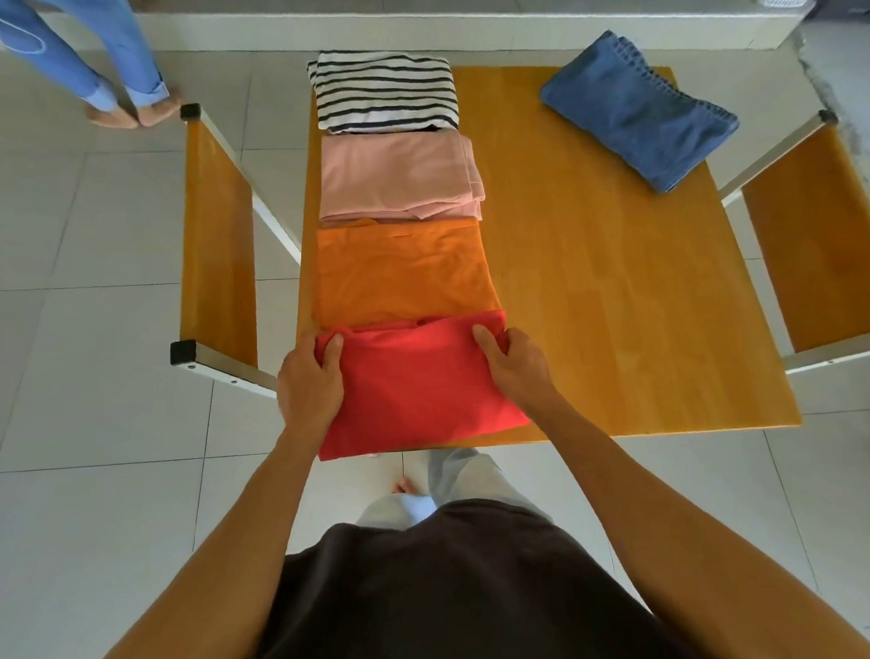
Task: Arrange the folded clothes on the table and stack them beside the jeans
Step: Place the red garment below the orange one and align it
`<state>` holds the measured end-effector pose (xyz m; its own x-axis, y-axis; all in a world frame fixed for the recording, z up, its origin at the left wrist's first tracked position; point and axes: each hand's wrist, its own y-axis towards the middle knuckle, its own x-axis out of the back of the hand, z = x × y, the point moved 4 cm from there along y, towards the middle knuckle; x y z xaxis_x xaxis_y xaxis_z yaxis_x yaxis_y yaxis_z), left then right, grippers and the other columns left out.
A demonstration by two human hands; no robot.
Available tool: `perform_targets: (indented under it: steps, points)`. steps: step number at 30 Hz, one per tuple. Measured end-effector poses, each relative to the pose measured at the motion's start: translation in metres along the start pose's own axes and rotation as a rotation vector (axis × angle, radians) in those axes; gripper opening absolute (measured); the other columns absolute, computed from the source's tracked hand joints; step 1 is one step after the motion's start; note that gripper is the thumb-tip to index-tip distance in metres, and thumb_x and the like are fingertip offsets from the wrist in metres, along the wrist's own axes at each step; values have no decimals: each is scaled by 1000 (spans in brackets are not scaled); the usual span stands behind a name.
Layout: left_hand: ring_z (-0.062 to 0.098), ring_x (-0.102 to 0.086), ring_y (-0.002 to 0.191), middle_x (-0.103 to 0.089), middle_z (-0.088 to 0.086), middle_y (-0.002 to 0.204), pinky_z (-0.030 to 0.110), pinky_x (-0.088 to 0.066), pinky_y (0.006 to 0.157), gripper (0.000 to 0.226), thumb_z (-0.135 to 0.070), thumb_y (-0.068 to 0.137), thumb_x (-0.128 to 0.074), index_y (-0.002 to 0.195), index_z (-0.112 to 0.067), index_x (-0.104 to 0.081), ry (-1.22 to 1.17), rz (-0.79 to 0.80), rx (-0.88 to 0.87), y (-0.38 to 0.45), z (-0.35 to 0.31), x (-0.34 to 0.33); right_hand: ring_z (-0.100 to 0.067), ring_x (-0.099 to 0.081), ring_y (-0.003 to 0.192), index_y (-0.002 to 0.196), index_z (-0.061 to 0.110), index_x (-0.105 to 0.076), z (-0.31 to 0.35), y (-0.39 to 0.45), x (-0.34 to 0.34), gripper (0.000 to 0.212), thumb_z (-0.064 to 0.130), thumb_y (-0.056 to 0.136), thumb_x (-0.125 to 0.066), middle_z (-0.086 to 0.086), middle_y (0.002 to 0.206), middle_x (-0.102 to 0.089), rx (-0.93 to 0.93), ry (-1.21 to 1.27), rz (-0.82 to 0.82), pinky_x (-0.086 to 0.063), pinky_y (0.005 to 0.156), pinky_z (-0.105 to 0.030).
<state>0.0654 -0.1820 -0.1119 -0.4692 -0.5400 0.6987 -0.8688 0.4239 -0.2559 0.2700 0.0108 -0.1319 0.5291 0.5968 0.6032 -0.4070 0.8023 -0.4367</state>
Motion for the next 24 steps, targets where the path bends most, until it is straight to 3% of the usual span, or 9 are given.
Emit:
perform_targets:
  steps: [3,6,12,19,22,24]
  points:
    - [34,-61,115,-65,10,125,53,-47,101,43,-45,102,-40,126,-13,-56,-35,-30,51,1,4,4,-24,-56,77,85,14,-54,-3,0,0,54,68,91,-52,2,77,-57,-4,-39,-64,-37,66,-34]
    - [28,-61,109,-65,8,122,47,-47,98,39,-45,99,-51,122,-14,-59,-143,-72,138,-1,9,8,-25,-56,74,79,17,-50,-2,0,-2,53,69,89,-53,1,73,-56,21,-60,-94,-39,64,-35]
    - [19,-54,99,-61,1,117,37,-46,88,42,-44,90,-65,122,-17,-58,-524,-91,412,-6,11,4,-17,-56,70,85,17,-55,-3,1,1,59,77,81,-57,2,77,-61,25,-38,-119,-43,59,-34]
    - [26,-60,110,-64,6,122,38,-49,89,40,-46,97,-53,123,-16,-58,-334,-144,351,0,22,7,-29,-63,76,70,22,-49,-4,2,-1,49,64,95,-49,-1,73,-61,28,-69,-173,-43,61,-34]
    - [26,-60,112,-62,5,124,41,-50,91,39,-47,100,-45,124,-19,-53,-238,-232,259,-4,16,11,-31,-66,88,94,20,-60,-3,-3,0,46,65,93,-51,-4,90,-68,-4,-89,-217,-54,70,-40]
    - [26,-56,119,-58,5,131,47,-50,98,36,-45,101,-41,126,-20,-52,-68,-305,44,-9,6,13,-30,-62,100,117,22,-56,4,-12,5,49,63,91,-56,-8,112,-64,6,-153,-293,-53,78,-41]
